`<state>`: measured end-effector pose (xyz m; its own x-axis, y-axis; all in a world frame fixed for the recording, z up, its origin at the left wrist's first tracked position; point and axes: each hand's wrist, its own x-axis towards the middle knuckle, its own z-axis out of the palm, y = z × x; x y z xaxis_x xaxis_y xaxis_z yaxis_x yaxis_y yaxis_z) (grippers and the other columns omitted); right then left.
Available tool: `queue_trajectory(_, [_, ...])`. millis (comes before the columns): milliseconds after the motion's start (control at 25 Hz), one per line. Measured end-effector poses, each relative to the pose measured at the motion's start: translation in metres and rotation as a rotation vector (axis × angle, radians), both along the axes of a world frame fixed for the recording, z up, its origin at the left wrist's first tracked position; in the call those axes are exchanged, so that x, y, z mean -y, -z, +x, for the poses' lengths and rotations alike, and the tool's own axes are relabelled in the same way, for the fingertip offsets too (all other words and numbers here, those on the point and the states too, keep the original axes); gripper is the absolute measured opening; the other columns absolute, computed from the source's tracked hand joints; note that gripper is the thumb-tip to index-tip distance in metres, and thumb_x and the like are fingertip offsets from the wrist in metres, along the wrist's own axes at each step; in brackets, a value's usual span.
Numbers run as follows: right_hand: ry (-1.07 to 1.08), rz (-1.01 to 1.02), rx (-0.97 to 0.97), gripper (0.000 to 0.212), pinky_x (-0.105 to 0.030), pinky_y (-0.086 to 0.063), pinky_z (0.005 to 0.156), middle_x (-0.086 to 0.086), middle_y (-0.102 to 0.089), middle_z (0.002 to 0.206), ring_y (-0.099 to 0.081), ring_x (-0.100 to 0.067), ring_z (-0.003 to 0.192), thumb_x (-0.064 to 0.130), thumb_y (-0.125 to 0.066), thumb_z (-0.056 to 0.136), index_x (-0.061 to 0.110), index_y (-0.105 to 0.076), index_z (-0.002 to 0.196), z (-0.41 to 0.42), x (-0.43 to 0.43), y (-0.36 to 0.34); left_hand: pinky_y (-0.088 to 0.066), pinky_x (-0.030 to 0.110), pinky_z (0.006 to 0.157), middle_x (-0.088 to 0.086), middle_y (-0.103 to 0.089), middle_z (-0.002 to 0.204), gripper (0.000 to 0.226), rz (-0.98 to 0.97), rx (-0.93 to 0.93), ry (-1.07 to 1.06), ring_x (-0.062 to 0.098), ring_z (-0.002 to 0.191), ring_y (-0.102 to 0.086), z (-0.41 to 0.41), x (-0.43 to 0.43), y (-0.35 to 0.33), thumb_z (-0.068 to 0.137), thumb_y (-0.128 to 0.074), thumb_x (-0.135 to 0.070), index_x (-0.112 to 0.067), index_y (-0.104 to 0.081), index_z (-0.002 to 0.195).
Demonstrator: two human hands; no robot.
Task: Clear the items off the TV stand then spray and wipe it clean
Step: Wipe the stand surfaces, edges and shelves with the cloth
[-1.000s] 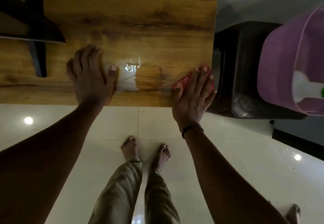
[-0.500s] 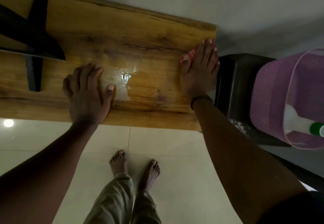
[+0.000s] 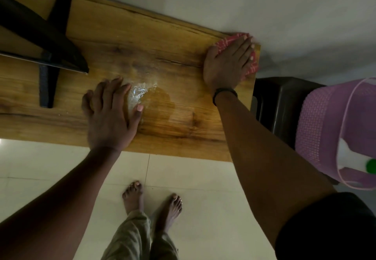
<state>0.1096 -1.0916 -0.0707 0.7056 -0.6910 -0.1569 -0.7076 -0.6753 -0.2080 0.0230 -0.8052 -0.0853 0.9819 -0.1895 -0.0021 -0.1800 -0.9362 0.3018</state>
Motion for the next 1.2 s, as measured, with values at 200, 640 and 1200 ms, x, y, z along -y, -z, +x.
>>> queue_trajectory(200, [-0.202, 0.009, -0.032, 0.082, -0.047, -0.001, 0.130, -0.015, -0.004, 0.173, -0.001, -0.030, 0.160, 0.050, -0.033, 0.103, 0.003, -0.004, 0.164, -0.003, -0.026, -0.002, -0.017, 0.056, 0.121, 0.005, -0.036, 0.160, 0.063, 0.009, 0.002, 0.005, 0.033, 0.151, -0.026, 0.000, -0.001, -0.001, 0.102, -0.028, -0.061, -0.020, -0.043, 0.147])
queue_trajectory(640, [-0.784, 0.033, 0.017, 0.083, -0.066, -0.001, 0.124, 0.001, -0.014, 0.173, -0.007, -0.022, 0.161, 0.050, -0.049, 0.091, 0.021, -0.021, 0.164, -0.117, 0.007, -0.005, -0.021, 0.055, 0.119, 0.003, -0.037, 0.160, 0.060, 0.009, 0.027, 0.004, 0.031, 0.150, -0.028, -0.001, -0.001, 0.000, 0.103, -0.028, -0.059, -0.020, -0.044, 0.146])
queue_trajectory(1200, [-0.388, 0.158, 0.066, 0.072, -0.052, 0.005, 0.128, -0.001, -0.019, 0.172, -0.007, -0.019, 0.160, 0.057, -0.032, 0.101, 0.018, -0.029, 0.161, -0.213, -0.049, -0.011, -0.016, 0.049, 0.120, 0.002, -0.039, 0.158, 0.057, 0.000, 0.054, 0.016, 0.029, 0.150, -0.028, 0.000, -0.002, 0.002, 0.104, -0.031, -0.054, -0.019, -0.045, 0.145])
